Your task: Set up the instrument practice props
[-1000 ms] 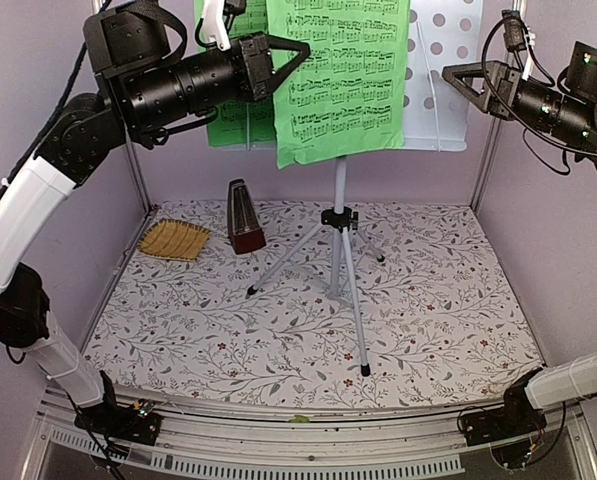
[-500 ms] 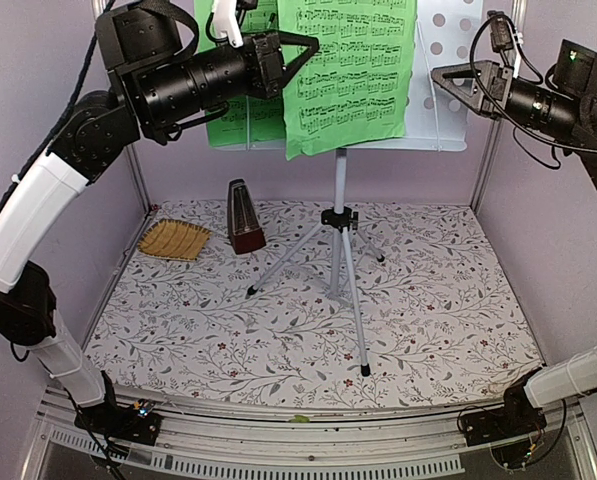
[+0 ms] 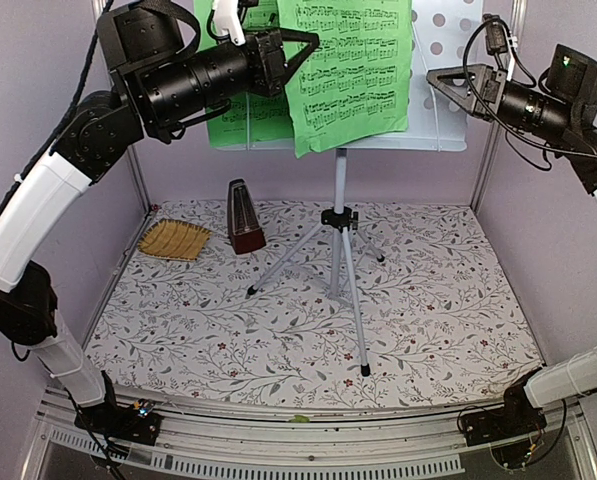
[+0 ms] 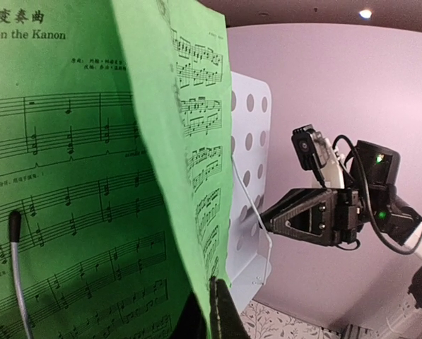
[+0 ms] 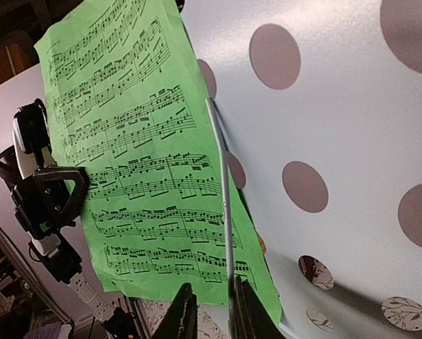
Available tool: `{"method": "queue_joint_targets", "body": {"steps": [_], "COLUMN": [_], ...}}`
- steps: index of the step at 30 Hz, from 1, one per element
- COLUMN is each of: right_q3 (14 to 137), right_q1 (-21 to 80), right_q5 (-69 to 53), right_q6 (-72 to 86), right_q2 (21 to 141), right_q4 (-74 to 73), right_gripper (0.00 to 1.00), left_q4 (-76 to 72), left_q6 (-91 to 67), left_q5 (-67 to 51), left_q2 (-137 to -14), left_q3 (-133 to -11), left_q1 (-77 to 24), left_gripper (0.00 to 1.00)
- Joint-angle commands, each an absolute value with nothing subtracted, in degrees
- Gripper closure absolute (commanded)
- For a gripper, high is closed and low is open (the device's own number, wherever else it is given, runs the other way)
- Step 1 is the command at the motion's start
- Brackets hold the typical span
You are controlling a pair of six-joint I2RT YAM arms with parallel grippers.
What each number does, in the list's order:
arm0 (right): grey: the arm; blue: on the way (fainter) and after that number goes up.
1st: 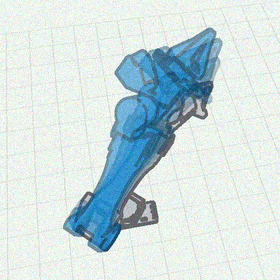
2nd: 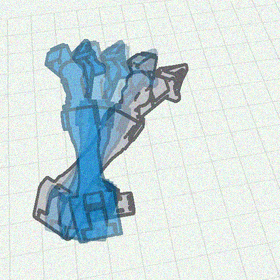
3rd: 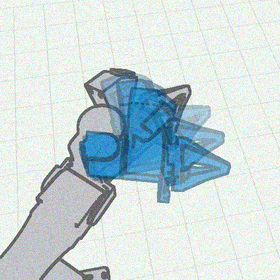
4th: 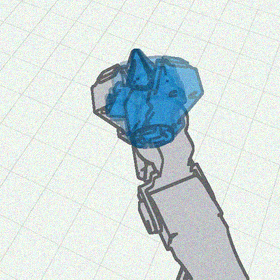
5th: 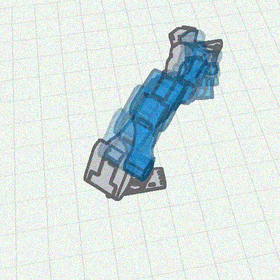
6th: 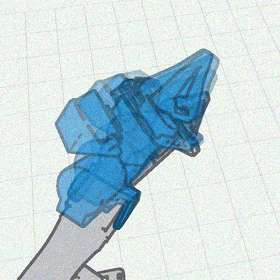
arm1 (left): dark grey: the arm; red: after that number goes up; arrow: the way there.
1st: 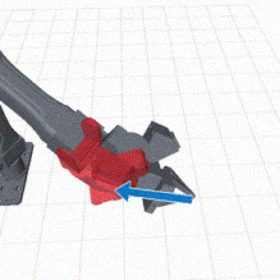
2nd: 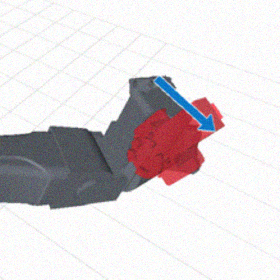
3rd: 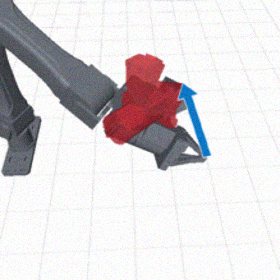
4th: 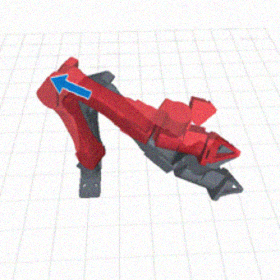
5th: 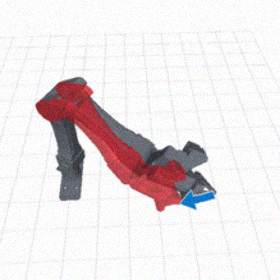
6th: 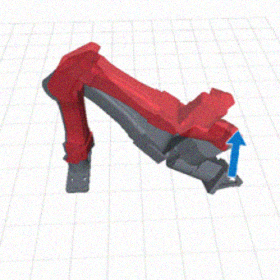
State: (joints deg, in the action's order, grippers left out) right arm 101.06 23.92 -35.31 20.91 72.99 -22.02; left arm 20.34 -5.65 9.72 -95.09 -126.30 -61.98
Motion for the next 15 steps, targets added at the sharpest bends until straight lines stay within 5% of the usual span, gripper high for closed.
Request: {"method": "queue_joint_targets", "body": {"steps": [1,8,15], "right_q3": [99.7,99.4,98.86], "right_q1": [23.72,23.78,23.73], "right_q5": [-36.3,-35.82,-36.38], "right_q6": [21.86,21.45,22.04], "right_q2": [72.51,72.68,72.66], "right_q4": [-19.1,-18.09,-17.39], "right_gripper": [0.8,0.79,0.94], "left_q4": [18.24,18.37,18.2], "left_q6": [-4.1,-3.52,-3.25], "left_q5": [10.26,11.0,10.73], "left_q2": [-95.88,-95.6,-95.93], "left_q3": [-127.91,-127.79,-127.74], "left_q1": [-61.56,-61.59,-61.52], "left_gripper": [1.0,1.0,1.0]}}
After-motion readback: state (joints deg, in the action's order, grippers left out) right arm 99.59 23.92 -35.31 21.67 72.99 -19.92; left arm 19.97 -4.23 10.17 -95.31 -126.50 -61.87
